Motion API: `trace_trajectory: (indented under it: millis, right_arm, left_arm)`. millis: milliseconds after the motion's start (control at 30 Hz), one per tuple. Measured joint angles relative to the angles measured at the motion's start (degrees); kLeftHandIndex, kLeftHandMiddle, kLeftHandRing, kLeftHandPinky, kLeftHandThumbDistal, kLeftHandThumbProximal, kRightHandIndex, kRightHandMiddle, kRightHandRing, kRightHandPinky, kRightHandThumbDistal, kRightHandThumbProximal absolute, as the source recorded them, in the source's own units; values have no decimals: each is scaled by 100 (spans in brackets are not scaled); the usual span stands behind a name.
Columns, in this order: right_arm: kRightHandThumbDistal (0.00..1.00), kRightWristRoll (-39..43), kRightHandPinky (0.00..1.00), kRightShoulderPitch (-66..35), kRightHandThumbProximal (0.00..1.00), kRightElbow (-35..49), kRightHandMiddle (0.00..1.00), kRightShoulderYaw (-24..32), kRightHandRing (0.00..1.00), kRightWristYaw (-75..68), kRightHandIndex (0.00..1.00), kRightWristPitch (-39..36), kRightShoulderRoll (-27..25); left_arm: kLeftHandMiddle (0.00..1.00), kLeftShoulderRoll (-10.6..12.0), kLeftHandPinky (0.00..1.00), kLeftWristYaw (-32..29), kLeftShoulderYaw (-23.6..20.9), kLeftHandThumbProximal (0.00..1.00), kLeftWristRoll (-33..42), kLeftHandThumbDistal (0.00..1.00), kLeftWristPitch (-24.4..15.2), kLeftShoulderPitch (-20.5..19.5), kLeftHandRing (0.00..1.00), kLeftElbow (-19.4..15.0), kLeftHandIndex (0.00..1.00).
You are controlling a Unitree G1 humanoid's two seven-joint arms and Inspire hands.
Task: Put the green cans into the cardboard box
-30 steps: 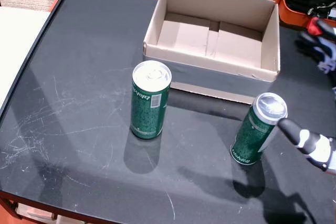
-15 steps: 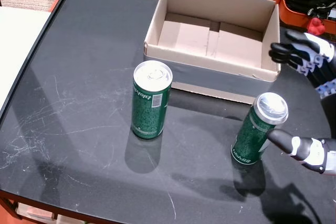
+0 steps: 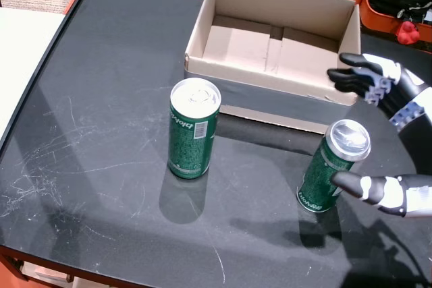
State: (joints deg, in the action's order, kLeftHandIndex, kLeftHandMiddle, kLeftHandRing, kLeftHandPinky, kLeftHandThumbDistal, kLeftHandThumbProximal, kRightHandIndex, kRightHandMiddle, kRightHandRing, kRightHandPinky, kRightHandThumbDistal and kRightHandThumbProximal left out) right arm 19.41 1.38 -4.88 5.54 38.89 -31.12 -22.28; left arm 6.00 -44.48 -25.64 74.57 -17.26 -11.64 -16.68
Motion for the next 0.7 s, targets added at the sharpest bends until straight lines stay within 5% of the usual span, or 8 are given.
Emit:
trace_trajectory:
  millis: [533, 700]
  right_arm:
    - [100, -172, 90, -43, 49, -544, 82, -50, 80, 60, 88, 247, 164]
    - [100, -663, 87, 94, 48, -1028, 83, -41, 79, -131, 91, -196, 169]
  left_arm:
    - [97, -1, 100, -33, -133, 98, 52, 5, 84, -21, 100, -2, 84]
    - [95, 0, 98, -33, -132, 96, 50, 5, 153, -20, 100, -3, 81]
